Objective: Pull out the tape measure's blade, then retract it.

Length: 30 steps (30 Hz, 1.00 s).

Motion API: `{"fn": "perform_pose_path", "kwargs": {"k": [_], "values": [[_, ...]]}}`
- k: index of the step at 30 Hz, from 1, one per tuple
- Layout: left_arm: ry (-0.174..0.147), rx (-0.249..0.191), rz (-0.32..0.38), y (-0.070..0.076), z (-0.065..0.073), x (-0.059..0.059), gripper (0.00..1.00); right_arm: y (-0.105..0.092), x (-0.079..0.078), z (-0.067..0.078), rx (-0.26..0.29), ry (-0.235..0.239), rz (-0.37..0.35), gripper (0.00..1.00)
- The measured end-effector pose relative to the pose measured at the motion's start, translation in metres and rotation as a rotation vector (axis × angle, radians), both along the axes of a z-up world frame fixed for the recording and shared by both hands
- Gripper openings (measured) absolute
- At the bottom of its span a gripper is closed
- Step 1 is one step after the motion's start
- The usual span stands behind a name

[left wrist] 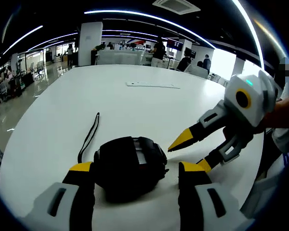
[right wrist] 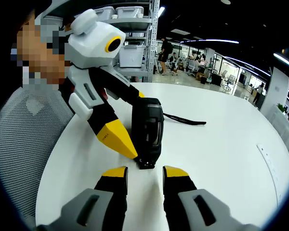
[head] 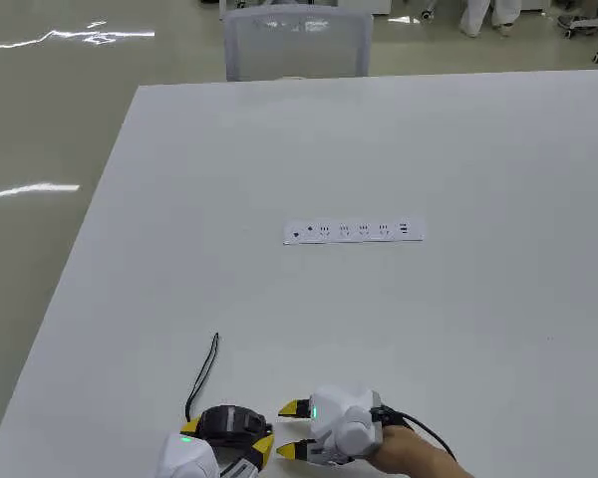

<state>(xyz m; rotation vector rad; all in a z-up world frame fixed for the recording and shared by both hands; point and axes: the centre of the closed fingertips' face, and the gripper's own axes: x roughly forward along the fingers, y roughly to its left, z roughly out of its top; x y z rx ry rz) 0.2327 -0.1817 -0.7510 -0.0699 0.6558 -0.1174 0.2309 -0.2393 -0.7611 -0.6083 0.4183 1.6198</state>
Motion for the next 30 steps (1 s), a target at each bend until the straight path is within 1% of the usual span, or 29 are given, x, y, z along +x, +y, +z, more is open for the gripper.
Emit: {"fn": "perform_pose_path", "kwargs": {"k": [2,6,9,11,13,16,18,20,22,24,25,27,30], "values": [[0.002,0.009,-0.021,-0.001,0.0,-0.001,0.71,-0.002,-0.001,0.002,0.0,-0.005,-0.006,0.28],[0.0,0.027,-0.055,0.0,0.002,-0.004,0.7,-0.006,-0.001,0.006,0.001,-0.008,-0.025,0.31],[-0.01,0.047,-0.084,0.001,0.006,-0.006,0.69,-0.01,-0.003,0.008,-0.003,-0.015,-0.036,0.32],[-0.005,0.05,-0.11,0.001,0.007,-0.008,0.7,-0.013,-0.004,0.012,0.001,-0.012,-0.049,0.34],[-0.004,0.054,-0.128,0.001,0.01,-0.01,0.71,-0.016,-0.005,0.018,0.007,-0.02,-0.062,0.35],[0.0,0.048,-0.15,0.001,0.011,-0.013,0.71,-0.021,-0.006,0.023,0.013,-0.021,-0.084,0.36],[0.003,0.045,-0.173,-0.002,0.012,-0.014,0.71,-0.025,-0.006,0.029,0.021,-0.01,-0.119,0.39],[0.002,0.037,-0.186,-0.003,0.015,-0.016,0.71,-0.027,-0.006,0.035,0.045,-0.014,-0.139,0.39],[0.0,0.028,-0.201,-0.005,0.018,-0.018,0.72,-0.031,-0.007,0.038,0.047,-0.016,-0.162,0.41],[-0.002,0.032,-0.217,-0.006,0.021,-0.019,0.73,-0.036,-0.006,0.042,0.046,-0.027,-0.183,0.43],[-0.004,0.036,-0.23,-0.007,0.024,-0.021,0.72,-0.039,-0.005,0.044,0.055,-0.027,-0.215,0.44],[-0.01,0.037,-0.243,-0.006,0.028,-0.022,0.72,-0.045,-0.006,0.046,0.059,-0.013,-0.25,0.46],[-0.011,0.036,-0.26,-0.004,0.031,-0.024,0.73,-0.052,-0.007,0.048,0.059,-0.003,-0.287,0.5]]}}
